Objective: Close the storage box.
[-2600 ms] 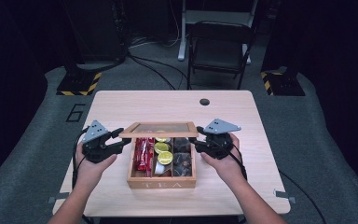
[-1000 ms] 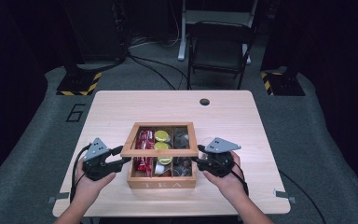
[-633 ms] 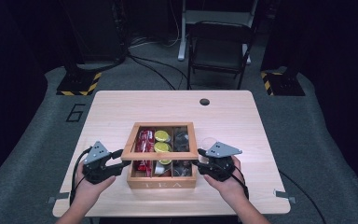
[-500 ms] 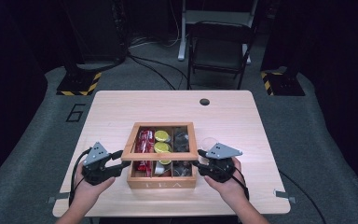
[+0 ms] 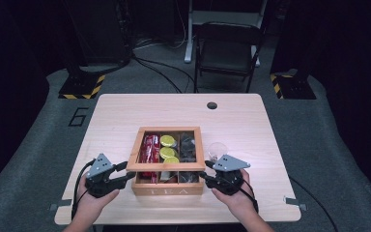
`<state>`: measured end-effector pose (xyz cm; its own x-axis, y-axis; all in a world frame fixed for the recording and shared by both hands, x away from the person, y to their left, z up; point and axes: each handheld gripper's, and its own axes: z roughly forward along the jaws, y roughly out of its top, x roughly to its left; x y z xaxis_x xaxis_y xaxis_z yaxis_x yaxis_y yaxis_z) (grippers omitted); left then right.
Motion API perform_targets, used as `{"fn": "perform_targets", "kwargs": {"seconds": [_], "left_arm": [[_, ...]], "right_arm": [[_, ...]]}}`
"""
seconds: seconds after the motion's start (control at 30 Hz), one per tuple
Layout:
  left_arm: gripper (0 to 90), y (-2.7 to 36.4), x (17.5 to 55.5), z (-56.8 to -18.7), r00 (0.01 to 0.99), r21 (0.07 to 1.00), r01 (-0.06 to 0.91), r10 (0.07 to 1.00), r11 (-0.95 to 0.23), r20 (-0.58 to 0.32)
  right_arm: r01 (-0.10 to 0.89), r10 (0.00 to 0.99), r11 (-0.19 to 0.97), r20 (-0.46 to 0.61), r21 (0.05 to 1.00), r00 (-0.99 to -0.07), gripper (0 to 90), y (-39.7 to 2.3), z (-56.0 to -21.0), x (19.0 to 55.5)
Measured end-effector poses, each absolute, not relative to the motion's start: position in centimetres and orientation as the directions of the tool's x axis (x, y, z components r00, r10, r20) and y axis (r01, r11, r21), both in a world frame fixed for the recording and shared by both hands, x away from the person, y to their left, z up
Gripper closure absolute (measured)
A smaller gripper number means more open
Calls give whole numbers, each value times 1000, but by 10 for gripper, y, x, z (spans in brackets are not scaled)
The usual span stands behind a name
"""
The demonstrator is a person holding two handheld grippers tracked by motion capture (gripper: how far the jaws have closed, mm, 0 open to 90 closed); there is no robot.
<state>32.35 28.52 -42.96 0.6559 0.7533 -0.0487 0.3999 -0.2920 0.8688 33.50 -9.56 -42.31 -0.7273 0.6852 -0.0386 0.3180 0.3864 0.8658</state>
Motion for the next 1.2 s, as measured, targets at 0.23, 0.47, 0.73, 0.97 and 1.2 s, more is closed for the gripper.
{"fn": "perform_targets", "kwargs": {"seconds": [0.23,0.47,0.73,0.97,1.2], "left_arm": [[548,285,320,-438,660,863,406,750,-302,-48],[547,285,315,-444,670,852,418,740,-316,-54],[539,288,315,-451,666,851,438,740,-289,-92],[512,290,313,-455,668,835,462,737,-299,-106],[495,291,313,-459,668,816,488,734,-310,-120]], "right_arm": [[331,679,394,-28,857,-734,569,-96,-431,331],[352,676,401,-15,846,-737,568,-96,-437,327],[358,677,391,-1,848,-736,566,-97,-443,326],[383,674,388,25,838,-738,535,-96,-447,324],[415,662,407,50,814,-748,529,-96,-452,327]]}}
